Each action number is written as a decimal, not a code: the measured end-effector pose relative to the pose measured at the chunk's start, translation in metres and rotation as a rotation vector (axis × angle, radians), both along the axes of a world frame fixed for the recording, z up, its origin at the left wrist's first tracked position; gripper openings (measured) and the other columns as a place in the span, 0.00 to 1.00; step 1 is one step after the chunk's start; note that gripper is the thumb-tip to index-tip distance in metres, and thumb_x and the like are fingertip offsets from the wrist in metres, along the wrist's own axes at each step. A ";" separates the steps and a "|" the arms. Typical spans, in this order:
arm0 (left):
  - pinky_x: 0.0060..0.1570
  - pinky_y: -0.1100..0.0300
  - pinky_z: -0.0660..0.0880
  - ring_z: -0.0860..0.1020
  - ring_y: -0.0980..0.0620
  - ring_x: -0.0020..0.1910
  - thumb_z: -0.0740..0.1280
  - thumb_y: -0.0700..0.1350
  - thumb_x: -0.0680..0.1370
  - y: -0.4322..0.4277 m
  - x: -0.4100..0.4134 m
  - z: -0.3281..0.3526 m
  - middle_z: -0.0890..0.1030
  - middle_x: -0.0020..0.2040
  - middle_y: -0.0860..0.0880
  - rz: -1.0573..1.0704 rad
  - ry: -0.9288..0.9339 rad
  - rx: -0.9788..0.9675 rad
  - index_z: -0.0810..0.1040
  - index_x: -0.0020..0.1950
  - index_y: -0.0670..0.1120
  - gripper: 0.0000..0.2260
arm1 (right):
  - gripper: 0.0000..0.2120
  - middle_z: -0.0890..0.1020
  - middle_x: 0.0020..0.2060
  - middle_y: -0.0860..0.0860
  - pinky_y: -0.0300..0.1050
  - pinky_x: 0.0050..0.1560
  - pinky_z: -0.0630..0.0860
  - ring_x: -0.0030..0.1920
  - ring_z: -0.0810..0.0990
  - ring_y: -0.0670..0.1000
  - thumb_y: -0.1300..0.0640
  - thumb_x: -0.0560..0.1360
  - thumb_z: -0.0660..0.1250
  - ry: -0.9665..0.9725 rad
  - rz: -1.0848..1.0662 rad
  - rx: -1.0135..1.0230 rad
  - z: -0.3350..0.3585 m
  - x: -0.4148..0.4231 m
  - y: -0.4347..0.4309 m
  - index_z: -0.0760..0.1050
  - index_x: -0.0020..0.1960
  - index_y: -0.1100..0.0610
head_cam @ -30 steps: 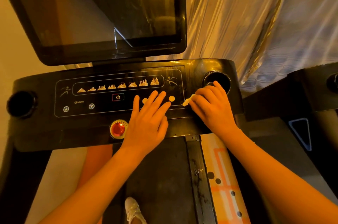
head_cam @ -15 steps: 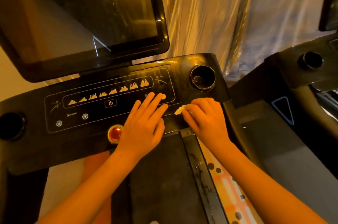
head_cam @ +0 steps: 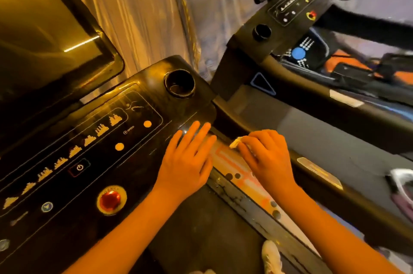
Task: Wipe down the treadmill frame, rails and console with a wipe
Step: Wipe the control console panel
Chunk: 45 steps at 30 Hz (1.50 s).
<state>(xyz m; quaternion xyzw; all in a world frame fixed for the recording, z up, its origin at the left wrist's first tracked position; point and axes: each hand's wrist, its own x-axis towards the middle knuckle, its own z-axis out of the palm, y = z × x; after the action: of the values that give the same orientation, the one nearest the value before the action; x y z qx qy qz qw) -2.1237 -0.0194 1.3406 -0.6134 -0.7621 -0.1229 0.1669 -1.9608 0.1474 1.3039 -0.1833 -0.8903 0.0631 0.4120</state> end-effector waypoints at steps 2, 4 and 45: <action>0.69 0.40 0.69 0.63 0.44 0.79 0.61 0.47 0.81 0.005 0.009 -0.006 0.68 0.78 0.44 -0.093 -0.002 -0.012 0.75 0.73 0.45 0.20 | 0.13 0.84 0.48 0.55 0.49 0.50 0.71 0.49 0.80 0.56 0.50 0.83 0.65 0.001 -0.091 0.002 -0.005 0.024 -0.009 0.84 0.52 0.58; 0.70 0.40 0.69 0.64 0.43 0.78 0.61 0.47 0.81 0.012 0.022 -0.011 0.69 0.77 0.44 -0.197 0.002 -0.021 0.75 0.72 0.45 0.20 | 0.11 0.84 0.47 0.55 0.50 0.48 0.72 0.47 0.80 0.57 0.52 0.82 0.66 -0.001 -0.168 0.010 -0.012 0.048 -0.019 0.83 0.51 0.58; 0.73 0.38 0.64 0.63 0.42 0.79 0.60 0.47 0.82 0.250 0.457 -0.091 0.69 0.77 0.44 -0.788 -0.089 -0.060 0.76 0.71 0.46 0.19 | 0.11 0.83 0.47 0.54 0.54 0.47 0.75 0.48 0.80 0.59 0.51 0.82 0.65 -0.136 -0.811 -0.104 -0.097 0.541 0.020 0.81 0.52 0.58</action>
<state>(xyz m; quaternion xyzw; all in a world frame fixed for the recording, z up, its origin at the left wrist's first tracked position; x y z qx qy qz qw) -1.6670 0.2309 1.2491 -0.8575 -0.4780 -0.1819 0.0556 -1.4195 0.1671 1.2070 -0.5436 -0.7667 -0.0719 0.3338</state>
